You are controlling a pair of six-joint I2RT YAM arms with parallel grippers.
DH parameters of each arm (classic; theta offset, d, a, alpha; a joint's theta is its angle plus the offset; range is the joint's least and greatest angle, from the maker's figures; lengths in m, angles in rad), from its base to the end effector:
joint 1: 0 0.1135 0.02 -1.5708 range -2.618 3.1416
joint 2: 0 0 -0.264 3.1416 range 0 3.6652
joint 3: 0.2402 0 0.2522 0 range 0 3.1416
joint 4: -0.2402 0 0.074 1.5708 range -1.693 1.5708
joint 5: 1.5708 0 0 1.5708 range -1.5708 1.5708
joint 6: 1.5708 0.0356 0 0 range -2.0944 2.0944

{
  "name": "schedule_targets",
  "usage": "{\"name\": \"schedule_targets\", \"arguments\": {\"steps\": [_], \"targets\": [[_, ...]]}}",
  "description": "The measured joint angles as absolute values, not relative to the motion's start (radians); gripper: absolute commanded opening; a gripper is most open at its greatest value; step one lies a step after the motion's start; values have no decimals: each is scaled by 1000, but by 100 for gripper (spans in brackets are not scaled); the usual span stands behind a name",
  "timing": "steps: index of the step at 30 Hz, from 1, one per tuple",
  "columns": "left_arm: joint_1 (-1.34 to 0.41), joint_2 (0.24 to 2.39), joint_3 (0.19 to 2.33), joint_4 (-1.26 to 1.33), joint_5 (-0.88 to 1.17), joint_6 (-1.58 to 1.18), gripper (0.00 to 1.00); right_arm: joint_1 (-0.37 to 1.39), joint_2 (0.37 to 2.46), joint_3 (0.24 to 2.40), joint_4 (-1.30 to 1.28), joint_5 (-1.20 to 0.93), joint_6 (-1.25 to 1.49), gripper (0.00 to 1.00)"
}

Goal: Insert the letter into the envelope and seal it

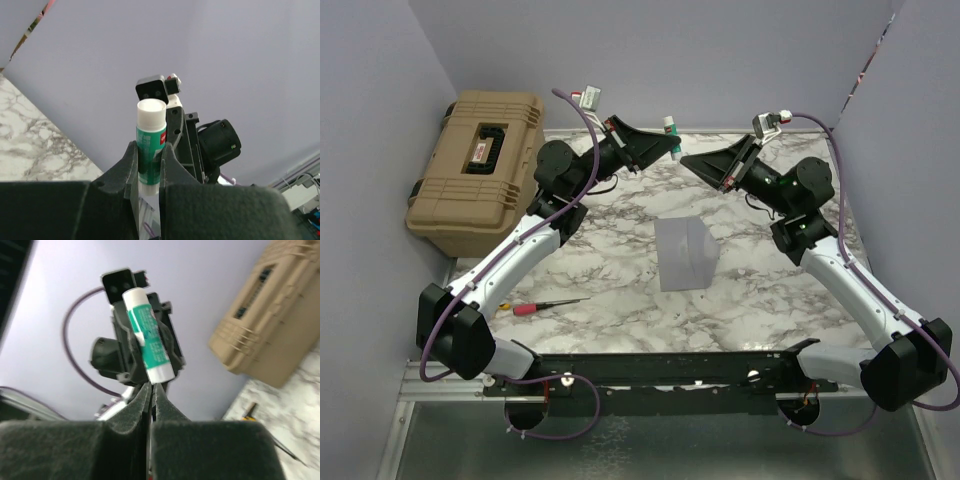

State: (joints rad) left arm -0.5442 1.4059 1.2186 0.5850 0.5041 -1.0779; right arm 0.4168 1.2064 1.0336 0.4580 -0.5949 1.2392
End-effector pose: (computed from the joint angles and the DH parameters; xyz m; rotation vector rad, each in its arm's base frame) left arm 0.2696 -0.1832 0.4280 0.1456 1.4104 -1.6768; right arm 0.2451 0.1303 0.4063 0.0357 1.5748 1.7361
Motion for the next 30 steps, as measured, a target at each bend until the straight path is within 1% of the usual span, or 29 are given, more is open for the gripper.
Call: {"name": "schedule_targets", "arguments": {"steps": [7,8,9,10,12,13,14,15,17,19,25,30], "targets": [[-545,1395,1249,695,508,-1104,0,418,1222,1042,682,-520,1541,0],[-545,1393,1249,709,506,-1108,0,418,1232,1047,705,-515,1570,3],[-545,1391,1249,722,501,-1112,0,418,1244,1061,714,-513,1584,9],[-545,1390,1249,734,494,-1121,0,418,1255,1079,709,-513,1586,18],[-545,1389,1249,747,476,-1132,0,418,1267,1123,668,-514,1538,40],[-545,1389,1249,752,466,-1140,0,418,1268,1152,625,-514,1485,49],[-545,1389,1249,756,452,-1153,0,419,1267,1184,587,-514,1428,57],[-545,1389,1249,759,443,-1162,0,421,1265,1213,550,-514,1366,63],[-545,1389,1249,762,420,-1185,0,424,1251,1256,491,-514,1235,68],[-545,1389,1248,762,401,-1211,0,428,1237,1277,453,-521,1116,70],[-545,1389,1247,763,356,-1273,0,481,1259,1381,262,-498,756,69],[-545,1390,1237,765,335,-1301,0,539,1280,1433,123,-427,546,54]]}}
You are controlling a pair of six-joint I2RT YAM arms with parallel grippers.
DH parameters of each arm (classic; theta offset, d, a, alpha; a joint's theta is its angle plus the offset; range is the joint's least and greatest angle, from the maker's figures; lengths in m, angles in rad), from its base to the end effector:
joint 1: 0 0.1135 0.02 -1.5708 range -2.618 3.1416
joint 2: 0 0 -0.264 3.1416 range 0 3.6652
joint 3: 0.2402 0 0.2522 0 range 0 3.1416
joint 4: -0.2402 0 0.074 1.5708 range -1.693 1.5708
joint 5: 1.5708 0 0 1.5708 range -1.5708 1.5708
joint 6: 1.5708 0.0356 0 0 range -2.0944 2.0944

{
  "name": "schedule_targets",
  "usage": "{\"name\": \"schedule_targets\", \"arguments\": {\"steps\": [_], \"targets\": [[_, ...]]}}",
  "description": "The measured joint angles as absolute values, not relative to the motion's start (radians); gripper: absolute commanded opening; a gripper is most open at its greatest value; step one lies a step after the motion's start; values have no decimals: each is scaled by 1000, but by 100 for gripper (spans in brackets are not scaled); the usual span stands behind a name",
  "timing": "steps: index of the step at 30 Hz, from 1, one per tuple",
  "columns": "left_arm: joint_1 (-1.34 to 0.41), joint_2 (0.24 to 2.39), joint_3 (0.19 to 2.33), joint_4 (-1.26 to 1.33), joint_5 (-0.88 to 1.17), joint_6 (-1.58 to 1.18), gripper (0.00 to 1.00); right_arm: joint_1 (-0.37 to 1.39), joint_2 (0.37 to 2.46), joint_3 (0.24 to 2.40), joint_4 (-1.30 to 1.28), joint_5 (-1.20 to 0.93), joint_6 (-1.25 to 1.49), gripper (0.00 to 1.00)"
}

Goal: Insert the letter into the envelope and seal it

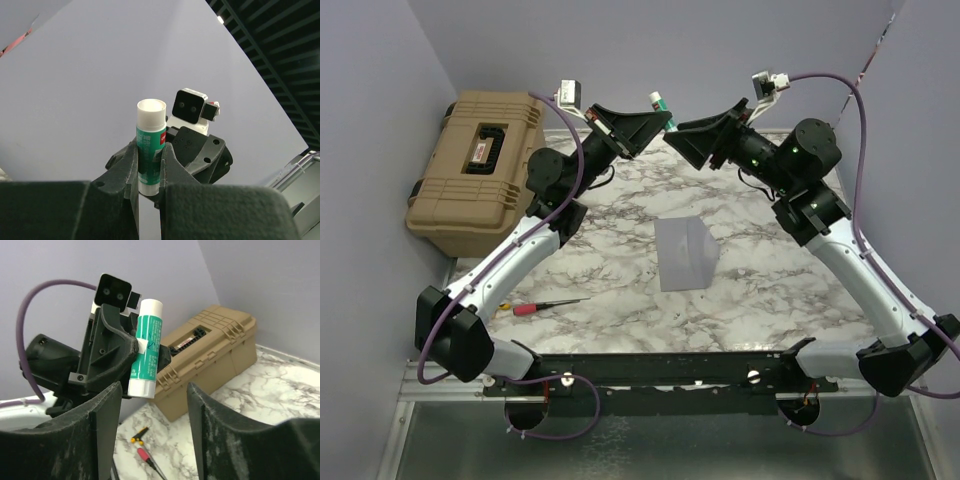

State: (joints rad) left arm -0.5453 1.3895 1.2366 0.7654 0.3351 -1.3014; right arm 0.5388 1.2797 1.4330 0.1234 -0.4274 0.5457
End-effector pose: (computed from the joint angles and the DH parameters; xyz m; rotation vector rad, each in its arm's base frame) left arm 0.2604 -0.1717 0.4570 -0.0742 1.1710 -1.8268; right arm 0.2323 0.1561 0.4922 -0.3872 1.3660 1.1858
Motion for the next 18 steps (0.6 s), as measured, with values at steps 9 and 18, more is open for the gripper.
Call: {"name": "schedule_targets", "arguments": {"steps": [9,18], "targets": [[-545,1406,1235,762,323,-1306,0,551,1311,1436,117,-421,521,34],[-545,1408,1229,772,321,-1312,0,551,1316,1431,155,-405,631,1]]}}
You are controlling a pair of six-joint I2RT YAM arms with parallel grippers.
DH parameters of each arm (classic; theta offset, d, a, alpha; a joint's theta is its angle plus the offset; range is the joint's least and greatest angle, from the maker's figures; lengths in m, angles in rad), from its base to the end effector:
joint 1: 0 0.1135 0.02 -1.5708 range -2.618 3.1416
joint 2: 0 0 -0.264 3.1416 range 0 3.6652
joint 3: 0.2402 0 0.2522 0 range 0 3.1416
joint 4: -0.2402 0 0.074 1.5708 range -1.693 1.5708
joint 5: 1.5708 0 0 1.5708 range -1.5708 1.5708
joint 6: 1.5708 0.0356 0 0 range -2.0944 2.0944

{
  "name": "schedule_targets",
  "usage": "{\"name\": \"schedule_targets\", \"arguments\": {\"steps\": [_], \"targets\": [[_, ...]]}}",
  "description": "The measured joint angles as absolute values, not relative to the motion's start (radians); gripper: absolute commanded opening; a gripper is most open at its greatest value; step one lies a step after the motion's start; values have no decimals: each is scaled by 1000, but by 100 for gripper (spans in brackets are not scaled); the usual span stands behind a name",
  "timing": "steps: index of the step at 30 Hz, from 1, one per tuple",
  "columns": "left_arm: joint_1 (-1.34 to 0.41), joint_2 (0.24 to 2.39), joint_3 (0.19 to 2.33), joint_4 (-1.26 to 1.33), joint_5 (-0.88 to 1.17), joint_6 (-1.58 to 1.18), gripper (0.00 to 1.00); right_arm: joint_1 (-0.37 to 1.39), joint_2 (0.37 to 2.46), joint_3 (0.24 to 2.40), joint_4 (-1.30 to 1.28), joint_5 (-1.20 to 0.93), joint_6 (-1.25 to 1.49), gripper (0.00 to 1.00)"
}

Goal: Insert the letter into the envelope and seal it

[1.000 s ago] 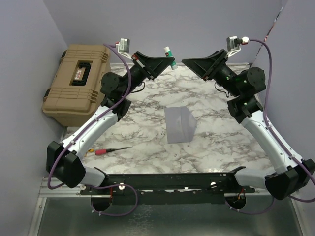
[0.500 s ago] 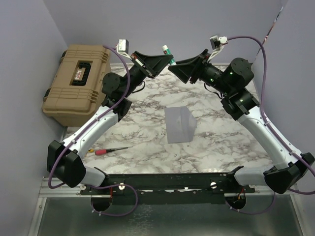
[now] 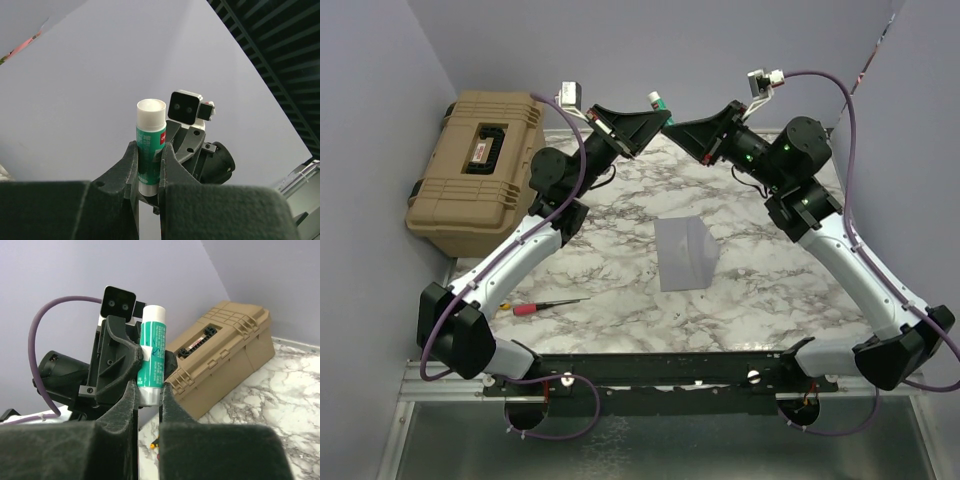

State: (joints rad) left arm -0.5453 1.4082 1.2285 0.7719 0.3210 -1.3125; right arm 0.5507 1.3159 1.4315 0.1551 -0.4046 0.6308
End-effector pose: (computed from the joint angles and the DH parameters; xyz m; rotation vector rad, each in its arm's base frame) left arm 0.2664 -0.1748 0.4494 -0.1054 1.1882 -1.8273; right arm 0.2421 0.1651 0.4854 -0.3181 1.3997 1.2514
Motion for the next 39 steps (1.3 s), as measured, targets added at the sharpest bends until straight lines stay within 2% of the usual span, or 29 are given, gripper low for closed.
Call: {"name": "schedule_targets", "arguments": {"steps": [8,16,24,25,28,29,30,33,39], "targets": [[-543,1401,1204,792,302,-1316,0,538,1325,1414,170,-412,844,0],[-545,1398,1172,820,307,-1282,0,498,1323,1179,562,-461,1271,0],[-550,1398,1119,851,351,-1259,0,500,1325,976,831,-414,1671,1],[-550,1398,1110,850,355,-1255,0,501,1321,950,845,-400,1711,5],[-550,1400,1097,849,358,-1243,0,503,1306,933,818,-373,1736,53],[-551,1400,1097,854,360,-1236,0,504,1298,945,788,-369,1719,65],[-551,1400,1097,873,360,-1234,0,502,1287,965,748,-355,1679,71],[-542,1389,1097,926,352,-1233,0,486,1270,1054,636,-345,1494,77],[-537,1379,1097,941,323,-1244,0,479,1237,1177,487,-403,989,74]]}}
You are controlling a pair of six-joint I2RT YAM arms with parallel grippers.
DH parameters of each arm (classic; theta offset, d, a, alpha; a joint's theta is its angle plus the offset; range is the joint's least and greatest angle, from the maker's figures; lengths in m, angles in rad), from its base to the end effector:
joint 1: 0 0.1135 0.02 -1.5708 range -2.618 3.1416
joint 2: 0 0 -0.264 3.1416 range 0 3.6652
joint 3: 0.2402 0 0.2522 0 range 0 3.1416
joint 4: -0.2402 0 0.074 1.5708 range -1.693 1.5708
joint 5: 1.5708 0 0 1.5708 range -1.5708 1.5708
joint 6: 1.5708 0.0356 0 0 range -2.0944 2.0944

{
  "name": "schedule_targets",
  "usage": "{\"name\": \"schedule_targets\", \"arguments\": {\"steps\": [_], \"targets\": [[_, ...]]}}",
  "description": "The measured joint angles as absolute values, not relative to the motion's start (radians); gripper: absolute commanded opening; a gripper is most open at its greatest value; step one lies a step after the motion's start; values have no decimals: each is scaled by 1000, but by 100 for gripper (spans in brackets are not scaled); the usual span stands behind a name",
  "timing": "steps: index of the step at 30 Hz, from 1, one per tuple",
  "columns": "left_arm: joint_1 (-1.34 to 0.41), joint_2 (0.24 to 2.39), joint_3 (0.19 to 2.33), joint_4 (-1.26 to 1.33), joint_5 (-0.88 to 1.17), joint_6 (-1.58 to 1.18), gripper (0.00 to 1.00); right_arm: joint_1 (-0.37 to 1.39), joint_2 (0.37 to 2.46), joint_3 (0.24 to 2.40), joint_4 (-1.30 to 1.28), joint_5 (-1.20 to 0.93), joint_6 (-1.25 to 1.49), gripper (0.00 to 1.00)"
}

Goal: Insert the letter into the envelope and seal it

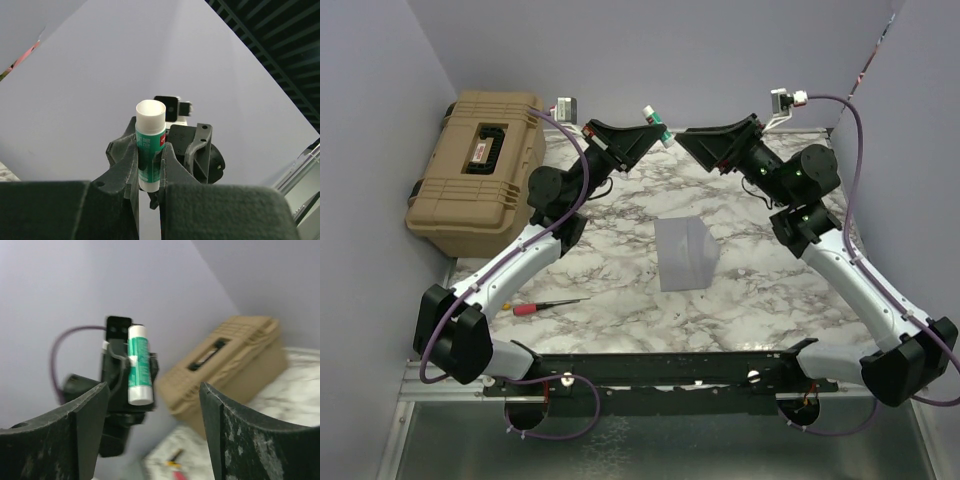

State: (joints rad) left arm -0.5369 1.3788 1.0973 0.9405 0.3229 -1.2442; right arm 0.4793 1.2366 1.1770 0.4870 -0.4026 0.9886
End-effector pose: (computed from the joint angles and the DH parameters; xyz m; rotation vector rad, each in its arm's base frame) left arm 0.2579 -0.1666 0.4282 -0.0365 1.1056 -1.7720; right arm 0.2408 0.1409 0.4524 -0.0694 1.3206 1.5033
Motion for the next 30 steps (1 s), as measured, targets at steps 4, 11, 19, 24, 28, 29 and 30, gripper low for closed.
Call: {"name": "schedule_targets", "arguments": {"steps": [4,11,19,24,28,29,30], "targets": [[-537,1379,1097,936,310,-1260,0,506,1222,1216,359,-388,586,69],[-537,1379,1097,906,294,-1272,0,560,1176,1214,282,-334,60,56],[-537,1379,1083,888,286,-1276,0,675,1173,1176,316,-319,-287,61],[-537,1379,1083,888,286,-1278,0,728,1205,1173,351,-260,-390,49],[-537,1379,1083,888,285,-1281,0,739,1224,1178,372,-197,-413,35],[-537,1380,1083,888,285,-1283,0,739,1229,1180,374,-182,-413,31],[-537,1380,1083,888,285,-1283,0,739,1235,1181,379,-165,-413,26]]}}
